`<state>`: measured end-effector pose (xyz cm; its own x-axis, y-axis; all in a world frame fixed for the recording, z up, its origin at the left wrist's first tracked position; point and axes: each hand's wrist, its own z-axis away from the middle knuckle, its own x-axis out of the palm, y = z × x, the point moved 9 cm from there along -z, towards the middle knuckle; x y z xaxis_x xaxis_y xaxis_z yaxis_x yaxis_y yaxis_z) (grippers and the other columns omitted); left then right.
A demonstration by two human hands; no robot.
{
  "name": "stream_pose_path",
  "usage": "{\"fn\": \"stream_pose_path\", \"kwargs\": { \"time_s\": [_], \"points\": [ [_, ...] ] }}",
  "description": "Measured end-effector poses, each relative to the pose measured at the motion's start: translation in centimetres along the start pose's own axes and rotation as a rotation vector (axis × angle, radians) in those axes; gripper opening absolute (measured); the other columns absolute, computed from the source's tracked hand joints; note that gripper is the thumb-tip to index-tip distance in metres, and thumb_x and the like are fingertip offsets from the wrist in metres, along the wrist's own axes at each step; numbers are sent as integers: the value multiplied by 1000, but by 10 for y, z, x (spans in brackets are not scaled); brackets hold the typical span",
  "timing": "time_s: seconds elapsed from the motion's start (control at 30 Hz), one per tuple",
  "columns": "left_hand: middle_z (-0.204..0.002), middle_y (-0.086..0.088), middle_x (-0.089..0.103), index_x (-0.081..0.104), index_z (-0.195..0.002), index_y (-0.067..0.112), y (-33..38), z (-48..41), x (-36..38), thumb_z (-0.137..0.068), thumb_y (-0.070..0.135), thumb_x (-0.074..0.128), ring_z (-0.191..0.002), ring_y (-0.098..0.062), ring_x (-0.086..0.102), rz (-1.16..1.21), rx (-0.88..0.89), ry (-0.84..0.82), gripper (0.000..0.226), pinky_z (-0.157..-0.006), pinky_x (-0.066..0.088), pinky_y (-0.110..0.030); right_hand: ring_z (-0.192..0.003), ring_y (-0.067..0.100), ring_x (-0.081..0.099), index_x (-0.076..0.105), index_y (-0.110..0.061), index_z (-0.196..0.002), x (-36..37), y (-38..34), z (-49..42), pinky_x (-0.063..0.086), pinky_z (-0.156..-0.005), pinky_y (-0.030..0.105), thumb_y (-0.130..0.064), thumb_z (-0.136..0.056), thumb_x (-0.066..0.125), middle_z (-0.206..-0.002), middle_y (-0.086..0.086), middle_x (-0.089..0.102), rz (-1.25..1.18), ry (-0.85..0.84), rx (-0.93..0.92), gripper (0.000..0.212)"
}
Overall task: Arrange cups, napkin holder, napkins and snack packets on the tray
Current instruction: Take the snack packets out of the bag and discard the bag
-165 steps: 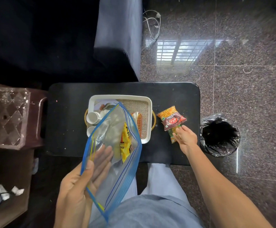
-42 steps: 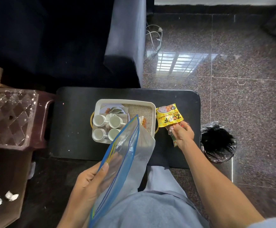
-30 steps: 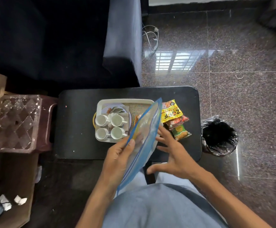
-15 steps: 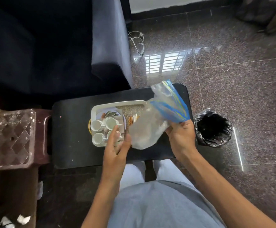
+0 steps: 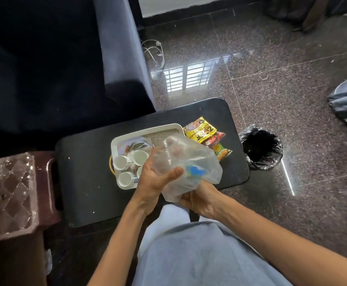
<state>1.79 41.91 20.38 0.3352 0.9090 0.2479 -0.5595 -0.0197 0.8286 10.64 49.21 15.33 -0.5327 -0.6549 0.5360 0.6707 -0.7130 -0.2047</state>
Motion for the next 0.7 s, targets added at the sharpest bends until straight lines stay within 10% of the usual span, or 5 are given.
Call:
{"fn": "stream_pose_path", "kwargs": {
  "time_s": [0.33, 0.53, 0.7],
  "points": [
    [-98, 5, 79, 76, -95, 28, -15, -10, -4, -69, 42, 88, -98, -16, 74, -424, 71, -120, 32, -75, 59, -23, -58, 18, 74, 68, -12, -89, -28, -4, -16, 56, -46, 27, -19, -84, 77, -65, 3, 75, 368, 291, -38, 13],
    [-80, 5, 72, 76, -92, 18, -16, -45, 24, -87, 25, 80, -70, -2, 67, -600, 165, -28, 10, -60, 48, -10, -89, 21, 71, 38, -31, -127, -54, -50, -3, 63, -61, 43, -27, -67, 86, -104, 5, 68, 493, 525, -458, 77],
    [-83, 4, 70, 75, -99, 12, -19, -82, 69, -94, 24, 72, -71, 2, 64, -688, 196, 36, 14, -56, 45, -6, -89, 8, 71, 52, -41, -120, -75, -81, 17, 61, -75, 27, -11, -79, 63, -104, 0, 71, 577, 445, -662, 52]
  ]
}}
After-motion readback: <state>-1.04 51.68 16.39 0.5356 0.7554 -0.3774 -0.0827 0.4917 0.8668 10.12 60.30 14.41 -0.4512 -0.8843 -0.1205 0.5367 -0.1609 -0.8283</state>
